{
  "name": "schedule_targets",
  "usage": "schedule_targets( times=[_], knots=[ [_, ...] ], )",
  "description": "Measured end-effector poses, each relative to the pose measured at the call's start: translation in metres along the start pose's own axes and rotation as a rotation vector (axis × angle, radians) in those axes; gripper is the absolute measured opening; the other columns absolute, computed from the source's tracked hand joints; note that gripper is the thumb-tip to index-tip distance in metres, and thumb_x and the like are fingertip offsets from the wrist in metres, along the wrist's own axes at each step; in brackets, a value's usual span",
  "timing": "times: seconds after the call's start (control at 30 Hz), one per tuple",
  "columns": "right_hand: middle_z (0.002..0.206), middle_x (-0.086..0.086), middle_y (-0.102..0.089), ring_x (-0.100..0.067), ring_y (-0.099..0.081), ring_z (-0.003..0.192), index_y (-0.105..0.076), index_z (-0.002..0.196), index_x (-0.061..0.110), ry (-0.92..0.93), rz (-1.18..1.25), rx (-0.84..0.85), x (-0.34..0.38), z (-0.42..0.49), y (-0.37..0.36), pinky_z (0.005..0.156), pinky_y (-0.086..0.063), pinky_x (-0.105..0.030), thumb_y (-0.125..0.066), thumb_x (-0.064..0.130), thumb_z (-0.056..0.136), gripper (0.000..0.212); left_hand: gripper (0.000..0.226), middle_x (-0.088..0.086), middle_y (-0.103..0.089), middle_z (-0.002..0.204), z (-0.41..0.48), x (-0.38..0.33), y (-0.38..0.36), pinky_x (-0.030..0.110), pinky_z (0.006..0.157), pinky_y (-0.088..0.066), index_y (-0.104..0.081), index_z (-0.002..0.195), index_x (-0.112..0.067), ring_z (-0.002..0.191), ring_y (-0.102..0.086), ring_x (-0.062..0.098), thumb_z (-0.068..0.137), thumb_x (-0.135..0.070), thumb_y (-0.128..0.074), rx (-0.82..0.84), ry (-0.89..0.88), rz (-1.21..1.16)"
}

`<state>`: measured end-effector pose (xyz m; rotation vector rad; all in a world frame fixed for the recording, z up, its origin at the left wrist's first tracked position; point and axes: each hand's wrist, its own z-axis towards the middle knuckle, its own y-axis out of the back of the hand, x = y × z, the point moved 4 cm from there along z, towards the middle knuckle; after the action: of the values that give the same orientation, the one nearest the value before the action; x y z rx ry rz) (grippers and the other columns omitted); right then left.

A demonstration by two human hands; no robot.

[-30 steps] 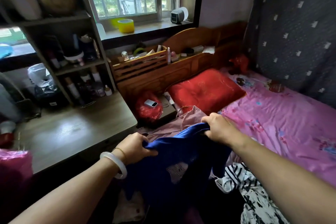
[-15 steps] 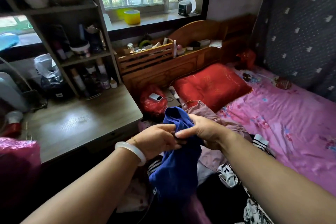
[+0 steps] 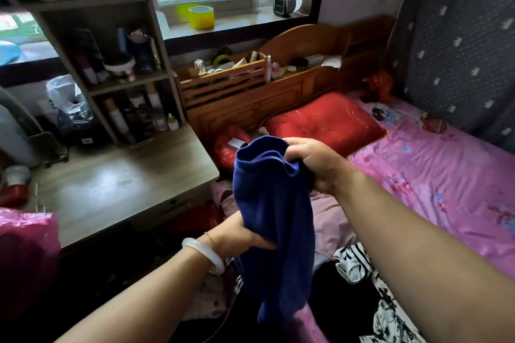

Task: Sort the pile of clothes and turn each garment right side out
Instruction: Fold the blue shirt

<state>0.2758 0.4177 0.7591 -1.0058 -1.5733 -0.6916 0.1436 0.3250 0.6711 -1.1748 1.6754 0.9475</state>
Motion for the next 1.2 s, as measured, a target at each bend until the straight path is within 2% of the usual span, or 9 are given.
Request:
schedule_targets(
  times=[0.1,0.3,0.43,0.57,0.7,0.8,0.87,1.1,1.2],
  knots=[
    [0.109,-0.008,-0.06,-0.013,-0.059,0.089,-0.054,0.127,0.013,-0.037,-0.405,-0.308,-0.022,0.008,0.024,0.072,-0.047,-0.022,-0.074,0.017,0.08,0.052,0.052,0.014,-0.07,0.113,0.0,-0.002,0.0,0.038,0.097,-0.051,-0.067,0.108,-0.003,0.108,-0.065,0.025,0.057,0.003,-0.075,-0.033,-0.046,-0.209],
    [0.141,0.005,-0.047,-0.006,-0.047,0.127,-0.025,0.149,0.032,-0.094,-0.627,0.353,-0.076,-0.003,-0.026,0.108,-0.039,-0.024,-0.09,0.025,0.055,0.114,0.033,0.015,-0.071,0.101,0.009,-0.009,0.01,0.037,0.087,-0.053,-0.066,0.106,-0.002,0.095,-0.067,0.026,0.073,0.005,-0.065,-0.004,-0.023,-0.361],
    [0.116,0.008,-0.067,-0.011,-0.062,0.109,-0.055,0.119,0.037,-0.078,-0.608,0.242,-0.098,0.008,-0.033,0.096,-0.051,-0.034,-0.079,0.008,0.054,0.075,0.016,0.021,-0.069,0.094,0.017,-0.007,0.03,0.042,0.085,-0.052,-0.069,0.097,0.0,0.089,-0.065,0.03,0.082,-0.002,-0.066,-0.176,0.056,-0.346],
    [0.084,-0.002,-0.07,-0.016,-0.065,0.078,-0.069,0.092,0.01,-0.178,-0.586,0.06,-0.101,0.018,-0.025,0.084,-0.055,-0.044,-0.067,0.004,0.064,0.029,0.029,0.019,-0.067,0.096,0.022,0.004,0.062,0.025,0.062,-0.053,-0.063,0.111,0.004,0.076,-0.063,0.022,0.082,0.001,-0.065,-0.262,0.054,-0.349],
    [0.094,-0.01,-0.074,-0.023,-0.07,0.09,-0.07,0.093,0.006,-0.231,-0.427,-0.109,-0.095,0.029,-0.025,0.091,-0.054,-0.044,-0.07,0.011,0.073,0.021,0.05,0.01,-0.061,0.115,0.013,0.038,0.082,0.019,0.064,-0.048,-0.056,0.124,-0.011,0.09,-0.059,0.012,0.077,0.005,-0.066,-0.34,0.217,-0.371],
    [0.098,-0.012,-0.074,-0.026,-0.07,0.095,-0.07,0.091,0.006,-0.255,-0.249,-0.125,-0.084,0.035,-0.039,0.094,-0.053,-0.045,-0.071,0.012,0.077,0.015,0.077,0.018,-0.058,0.124,-0.001,0.068,0.077,0.034,0.089,-0.043,-0.055,0.128,-0.015,0.115,-0.054,0.03,0.059,-0.04,-0.079,-0.307,0.445,-0.457],
    [0.101,-0.015,-0.072,-0.028,-0.069,0.095,-0.068,0.092,0.004,-0.27,-0.061,-0.098,-0.076,0.04,-0.056,0.094,-0.053,-0.043,-0.067,0.006,0.083,0.009,0.071,0.022,-0.065,0.094,-0.01,0.074,0.074,0.036,0.073,-0.051,-0.065,0.107,-0.007,0.083,-0.065,0.032,0.063,-0.062,-0.072,-0.26,0.538,-0.624],
    [0.096,-0.016,-0.072,-0.026,-0.07,0.086,-0.066,0.102,-0.001,-0.425,0.503,0.084,-0.077,0.052,-0.103,0.083,-0.057,-0.034,-0.052,0.019,0.094,0.026,0.073,0.01,-0.072,0.061,-0.006,0.08,0.083,0.027,0.039,-0.053,-0.072,0.078,-0.011,0.051,-0.07,0.02,0.069,-0.079,-0.05,-0.261,0.322,-1.109],
    [0.089,-0.016,-0.073,-0.026,-0.072,0.08,-0.072,0.09,0.001,-0.438,0.584,0.069,-0.094,0.059,-0.108,0.076,-0.059,-0.034,-0.05,0.024,0.095,0.033,0.07,0.021,-0.073,0.095,-0.014,0.083,0.093,0.046,0.065,-0.06,-0.078,0.084,-0.002,0.083,-0.072,0.035,0.064,-0.068,-0.065,-0.155,0.247,-1.22]
  ],
)
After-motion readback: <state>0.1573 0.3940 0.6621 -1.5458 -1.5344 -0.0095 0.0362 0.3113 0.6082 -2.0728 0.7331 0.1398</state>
